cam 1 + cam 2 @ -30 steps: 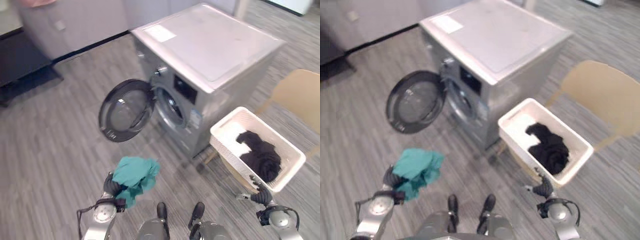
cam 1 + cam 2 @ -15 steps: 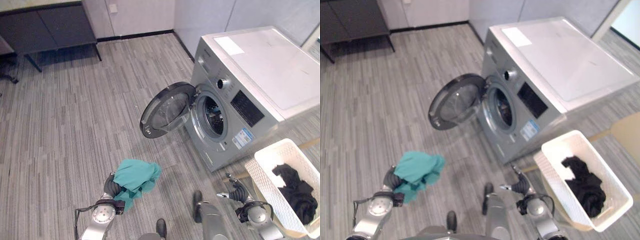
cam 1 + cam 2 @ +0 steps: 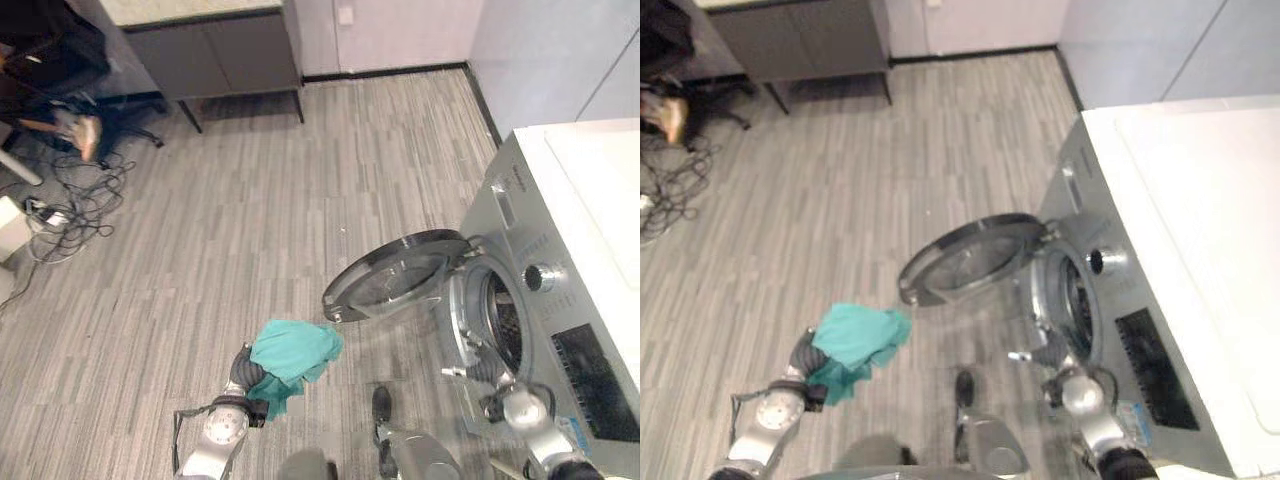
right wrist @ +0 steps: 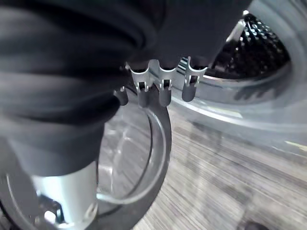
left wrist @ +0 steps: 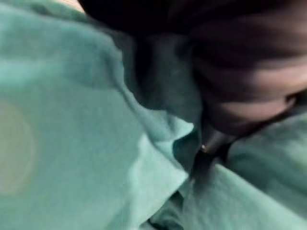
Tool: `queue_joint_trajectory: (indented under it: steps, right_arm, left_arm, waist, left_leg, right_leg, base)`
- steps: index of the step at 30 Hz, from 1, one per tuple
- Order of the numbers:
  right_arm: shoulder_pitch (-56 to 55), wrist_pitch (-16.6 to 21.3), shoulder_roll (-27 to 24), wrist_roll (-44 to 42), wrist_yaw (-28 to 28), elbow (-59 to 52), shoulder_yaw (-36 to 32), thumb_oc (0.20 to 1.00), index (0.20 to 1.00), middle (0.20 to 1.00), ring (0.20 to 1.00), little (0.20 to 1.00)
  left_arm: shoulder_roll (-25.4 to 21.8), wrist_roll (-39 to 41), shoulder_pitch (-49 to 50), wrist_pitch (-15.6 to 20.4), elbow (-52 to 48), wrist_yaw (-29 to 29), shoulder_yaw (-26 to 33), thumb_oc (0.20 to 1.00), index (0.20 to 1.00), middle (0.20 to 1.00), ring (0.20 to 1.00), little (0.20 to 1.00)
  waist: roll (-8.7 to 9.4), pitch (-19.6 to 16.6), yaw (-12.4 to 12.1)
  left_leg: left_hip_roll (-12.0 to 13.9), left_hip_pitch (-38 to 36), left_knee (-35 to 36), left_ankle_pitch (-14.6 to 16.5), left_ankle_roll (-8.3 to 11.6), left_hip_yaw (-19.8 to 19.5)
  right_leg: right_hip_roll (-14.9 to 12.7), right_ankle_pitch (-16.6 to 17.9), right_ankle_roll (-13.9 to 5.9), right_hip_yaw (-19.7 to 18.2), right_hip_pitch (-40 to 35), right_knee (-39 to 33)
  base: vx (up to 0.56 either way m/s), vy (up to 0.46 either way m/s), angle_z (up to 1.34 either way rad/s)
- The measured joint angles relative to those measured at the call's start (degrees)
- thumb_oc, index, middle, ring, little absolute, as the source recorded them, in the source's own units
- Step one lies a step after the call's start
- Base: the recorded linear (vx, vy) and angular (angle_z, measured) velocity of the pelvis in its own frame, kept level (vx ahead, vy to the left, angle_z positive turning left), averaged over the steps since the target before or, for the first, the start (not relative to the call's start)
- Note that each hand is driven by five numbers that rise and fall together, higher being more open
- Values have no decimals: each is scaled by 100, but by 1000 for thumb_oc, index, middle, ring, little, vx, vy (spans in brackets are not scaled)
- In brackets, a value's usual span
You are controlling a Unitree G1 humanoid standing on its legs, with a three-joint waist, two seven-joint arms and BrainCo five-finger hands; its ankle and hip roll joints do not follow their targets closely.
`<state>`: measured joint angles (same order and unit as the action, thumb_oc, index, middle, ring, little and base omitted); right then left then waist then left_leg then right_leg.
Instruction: Grab the laundry basket,head to the washer,open it,put in the laundry and shut it.
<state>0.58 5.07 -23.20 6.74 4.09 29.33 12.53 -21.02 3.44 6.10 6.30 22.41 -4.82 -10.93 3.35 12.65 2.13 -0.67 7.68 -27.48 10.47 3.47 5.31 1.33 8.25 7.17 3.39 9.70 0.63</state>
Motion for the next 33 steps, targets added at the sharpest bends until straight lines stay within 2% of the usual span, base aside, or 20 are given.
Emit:
queue_joint_trajectory:
  steps: [2, 5, 6, 10, 14, 15, 16, 17, 18, 19, 20, 21, 22, 23, 24, 25, 27, 29, 31, 33]
  right_arm:
    - [-66, -22, 1, 0, 7, 2, -15, 1000, 1000, 1000, 1000, 1000]
    - [-154, -17, 97, 1, 39, 86, 169, 1000, 1000, 1000, 1000, 1000]
    - [-193, -20, 157, 1, 42, 124, 198, 1000, 1000, 1000, 1000, 1000]
    - [-188, -18, 201, 2, 66, 154, 364, 1000, 1000, 1000, 1000, 1000]
    - [-344, -36, 94, 6, 73, 278, 244, 1000, 1000, 1000, 1000, 1000]
    - [-425, -38, 60, 7, 70, 294, 218, 1000, 1000, 1000, 1000, 1000]
    - [-523, -33, 52, 7, 77, 286, 130, 1000, 1000, 1000, 1000, 1000]
    - [-514, -39, 90, 8, 60, 342, 147, 1000, 1000, 1000, 1000, 1000]
    - [-255, -40, 437, 11, 69, 108, 266, 1000, 1000, 1000, 1000, 1000]
    - [93, 87, 681, 14, 23, 106, 354, 1000, 1000, 1000, 1000, 1000]
    - [90, 133, 689, 13, 43, 13, 310, 1000, 1000, 1000, 1000, 1000]
    - [-97, 39, 518, 14, 66, 26, 314, 1000, 1000, 1000, 1000, 1000]
    - [-161, -63, 569, 15, 56, 212, 357, 1000, 1000, 1000, 1000, 1000]
    - [-237, -47, 615, 16, 44, 269, 380, 1000, 1000, 1000, 1000, 1000]
    - [-243, -8, 524, 57, 23, 288, 235, 1000, 1000, 1000, 1000, 1000]
    - [-364, -16, 444, 72, 30, 198, 154, 1000, 1000, 1000, 1000, 1000]
    - [-515, -8, 298, 118, 22, 170, 151, 1000, 1000, 1000, 1000, 1000]
    - [-637, -14, 187, 125, 12, 233, 138, 1000, 1000, 1000, 1000, 1000]
    - [-642, 5, 203, 123, -24, 347, 189, 1000, 1000, 1000, 1000, 1000]
    - [-559, -9, 178, 123, -16, 457, 157, 1000, 1000, 1000, 1000, 1000]
  left_arm:
    - [-6, 0, -16, -6, 4, 24, -2, 200, 200, 200, 200, 200]
    - [-54, -2, -65, -4, -23, 34, -10, 200, 200, 200, 200, 200]
    - [-52, -3, -114, -3, -28, 36, -55, 200, 200, 200, 200, 200]
    - [-123, -13, -146, -15, -22, 42, -164, 200, 200, 200, 200, 200]
    - [-157, -51, -18, -31, -71, 95, -349, 200, 200, 200, 200, 200]
    - [-198, -138, 79, -31, -111, 111, -343, 200, 200, 200, 200, 200]
    - [-431, -210, 14, -33, -132, 128, -388, 200, 200, 200, 200, 200]
    - [-442, -236, -189, -34, -110, 118, -407, 200, 200, 200, 200, 200]
    - [-825, -251, -336, -118, -140, -40, -404, 200, 200, 200, 200, 200]
    - [-1069, -491, -169, -136, -209, -153, -76, 200, 200, 200, 200, 200]
    - [-1244, -594, -131, -136, -222, -201, -73, 200, 200, 200, 200, 200]
    - [-1232, -704, -366, -120, -260, -221, 31, 200, 200, 200, 200, 200]
    - [-1193, -706, -451, -100, -279, -267, 143, 200, 200, 200, 200, 200]
    - [-1367, -742, -459, -41, -429, -268, 171, 200, 200, 200, 200, 200]
    - [-1302, -984, -362, -62, -601, -283, 114, 200, 200, 200, 200, 200]
    - [-1212, -1123, -353, -65, -710, -268, 65, 200, 200, 200, 200, 200]
    - [-1171, -1329, -218, 93, -1122, -217, -119, 200, 200, 200, 200, 200]
    - [-973, -1360, -292, 134, -1306, -158, -353, 200, 200, 200, 200, 200]
    - [-970, -1351, -188, 262, -1412, -100, -508, 200, 200, 200, 200, 200]
    - [-879, -1316, -143, 252, -1162, -36, -691, 200, 200, 200, 200, 200]
  waist:
    - [49, 23, 43]
    - [241, 36, -47]
    - [201, 47, -127]
    - [106, 59, -253]
    - [-150, -13, -65]
    - [-222, -34, -80]
    - [-31, -65, -35]
    - [-17, -58, 2]
    - [114, -35, 52]
    - [-6, 10, -318]
    - [-11, -11, -302]
    - [-72, -26, -106]
    - [91, -42, -112]
    - [392, -21, -191]
    - [162, 67, -287]
    - [42, 8, -178]
    - [-47, 15, -101]
    - [-143, -10, -1]
    - [-29, -37, -104]
    - [146, -96, -218]
  left_leg:
    - [23, 224, 604, -16, -21, -96]
    - [-184, 470, 1974, -574, -88, -476]
    - [-202, 579, 2356, -992, -36, -756]
    - [-231, 892, 2277, -1403, -101, -1455]
    - [-2, 545, 2485, -1520, -350, -1213]
    - [113, 265, 2737, -1833, -372, -1077]
    - [-236, 14, 2867, -1802, -629, -615]
    - [-337, 4, 2864, -1737, -706, -505]
    - [-277, -169, 2823, -1633, -862, 154]
    - [29, -539, 3212, -1498, -836, 1436]
    - [-5, -491, 3121, -1310, -679, 1542]
    - [-43, -363, 2966, -1163, -542, 1499]
    - [-98, -224, 2686, -831, -36, 1499]
    - [-159, 63, 1790, -469, -590, 1498]
    - [69, -78, 1656, -373, -678, 1276]
    - [89, -168, 1900, -539, -475, 1261]
    - [-15, -450, 2337, -813, -523, 1284]
    - [18, -489, 2329, -763, -364, 1219]
    - [126, -430, 1914, -741, -267, 1342]
    - [119, -174, 1506, -692, -327, 681]
  right_leg:
    - [136, -159, -91, -93, -346, -176]
    - [269, -322, -152, -487, -855, -508]
    - [418, -348, -120, -744, -958, -503]
    - [636, -550, -78, -1470, -1310, -426]
    - [793, -984, -175, -1858, -1475, -64]
    - [844, -1335, -345, -1935, -1484, 276]
    - [364, -2050, -808, -1480, -1127, 1115]
    - [225, -2148, -937, -1490, -1058, 1242]
    - [108, -2048, -1187, -1120, -545, 1933]
    - [-606, -2027, -1356, 1258, -79, 2334]
    - [-924, -2042, -1330, 1845, 11, 2319]
    - [-973, -2053, -1308, 1842, -8, 2315]
    - [-1103, -1965, -1167, 1905, -98, 2051]
    - [-1515, -1913, -1259, 2145, -110, 1981]
    - [-1332, -1884, -1406, 1825, -62, 2067]
    - [-1084, -1923, -1384, 1518, -69, 2006]
    - [-713, -1918, -1113, 1192, -199, 1752]
    - [-578, -1960, -929, 1090, -323, 1623]
    - [-567, -1977, -750, 905, -283, 1650]
    - [-612, -1752, -518, 655, -329, 1504]
  base:
    - [285, 26, -40]
    - [266, 67, -68]
    - [286, 124, -104]
    - [277, 160, -101]
    - [233, 218, -77]
    - [97, 105, -110]
    - [174, 264, -107]
    - [175, 389, -179]
    - [126, 375, -355]
    - [48, 253, -397]
    - [1, 97, -282]
    - [100, 61, -46]
    - [39, 4, -14]
    - [55, -36, -72]
    - [-20, -56, -54]
    - [57, -80, -23]
    - [57, -68, 9]
    - [22, -17, 2]
    - [-6, 61, -42]
    - [62, 92, -68]
